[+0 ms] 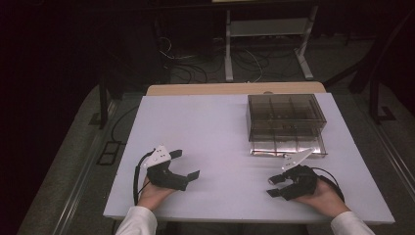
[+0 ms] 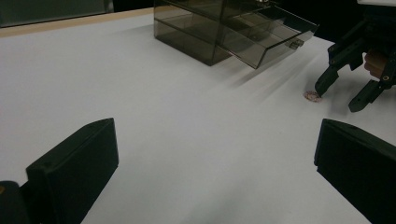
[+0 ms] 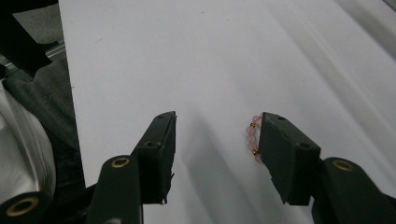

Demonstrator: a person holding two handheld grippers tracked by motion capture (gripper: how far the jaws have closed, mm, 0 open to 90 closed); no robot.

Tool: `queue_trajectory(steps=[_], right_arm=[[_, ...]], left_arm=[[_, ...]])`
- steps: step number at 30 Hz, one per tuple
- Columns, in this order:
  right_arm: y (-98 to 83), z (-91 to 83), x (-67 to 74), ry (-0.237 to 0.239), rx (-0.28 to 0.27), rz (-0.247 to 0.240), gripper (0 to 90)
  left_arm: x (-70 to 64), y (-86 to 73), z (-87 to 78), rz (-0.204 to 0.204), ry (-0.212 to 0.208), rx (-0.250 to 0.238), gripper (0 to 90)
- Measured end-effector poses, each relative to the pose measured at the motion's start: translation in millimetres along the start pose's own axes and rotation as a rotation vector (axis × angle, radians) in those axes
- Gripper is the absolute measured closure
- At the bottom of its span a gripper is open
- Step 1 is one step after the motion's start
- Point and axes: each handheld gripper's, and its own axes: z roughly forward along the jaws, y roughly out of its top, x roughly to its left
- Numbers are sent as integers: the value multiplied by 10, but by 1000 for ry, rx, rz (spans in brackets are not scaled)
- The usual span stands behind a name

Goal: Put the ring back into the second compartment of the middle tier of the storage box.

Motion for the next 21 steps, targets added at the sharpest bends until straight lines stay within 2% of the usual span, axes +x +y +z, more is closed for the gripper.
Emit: queue_trajectory(steps=[12, 21], right_arm=[[-10, 28, 1, -26, -2, 9, 560], [-1, 49, 28, -51, -5, -3, 683]], left_arm=[[2, -2, 6, 1, 0, 2, 0], [1, -1, 6, 0, 0, 0, 0]])
